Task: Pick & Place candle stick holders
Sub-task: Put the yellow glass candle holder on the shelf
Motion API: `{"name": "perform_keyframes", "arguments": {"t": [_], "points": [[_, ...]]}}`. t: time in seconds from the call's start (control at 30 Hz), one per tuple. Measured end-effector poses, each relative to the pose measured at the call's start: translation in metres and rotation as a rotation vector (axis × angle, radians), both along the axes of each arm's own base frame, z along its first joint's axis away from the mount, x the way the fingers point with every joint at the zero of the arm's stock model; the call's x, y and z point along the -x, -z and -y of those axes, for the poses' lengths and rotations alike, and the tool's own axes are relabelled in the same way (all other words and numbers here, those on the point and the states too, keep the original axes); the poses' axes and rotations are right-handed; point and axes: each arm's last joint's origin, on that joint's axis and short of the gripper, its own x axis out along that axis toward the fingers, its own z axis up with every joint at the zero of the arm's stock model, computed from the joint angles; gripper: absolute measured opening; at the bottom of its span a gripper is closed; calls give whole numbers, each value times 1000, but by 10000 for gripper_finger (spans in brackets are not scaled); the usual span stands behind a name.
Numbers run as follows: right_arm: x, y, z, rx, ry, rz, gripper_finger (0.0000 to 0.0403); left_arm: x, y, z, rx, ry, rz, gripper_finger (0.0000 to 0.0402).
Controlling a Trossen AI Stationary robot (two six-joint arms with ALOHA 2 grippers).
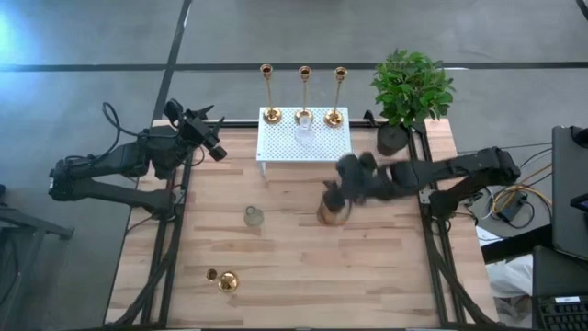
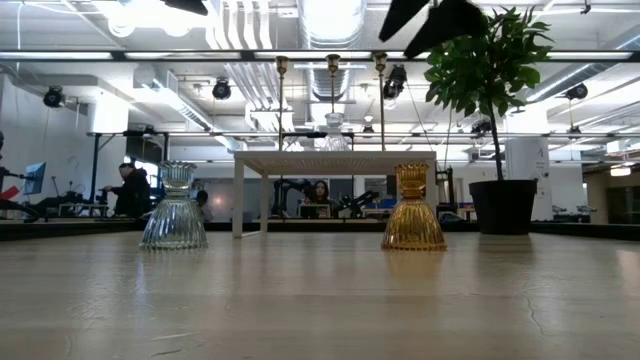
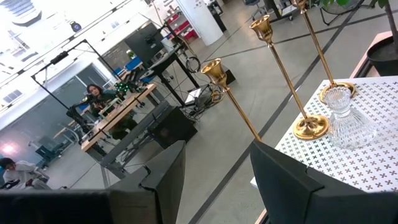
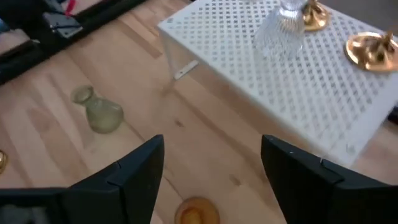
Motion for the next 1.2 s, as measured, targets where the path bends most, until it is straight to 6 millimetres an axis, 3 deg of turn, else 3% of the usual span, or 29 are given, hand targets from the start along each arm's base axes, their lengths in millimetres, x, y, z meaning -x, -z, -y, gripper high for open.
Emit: {"name": "perform_keyframes", "arguments": {"t": [0.27, 0.4, 0.57, 0.87, 1.2], "points": [[29, 31, -80, 14, 111, 197, 246, 0, 0, 0, 0, 0, 0, 188], [37, 58, -104, 24, 94, 188, 241, 0, 0, 0, 0, 0, 0, 188], [31, 95, -128, 81, 9, 133, 235, 0, 0, 0, 0, 0, 0, 188], [20, 164, -142, 113, 65, 57, 228, 0, 0, 0, 0, 0, 0, 188], [2, 200, -135, 201, 139, 28, 227, 0, 0, 0, 0, 1, 0, 188]]}}
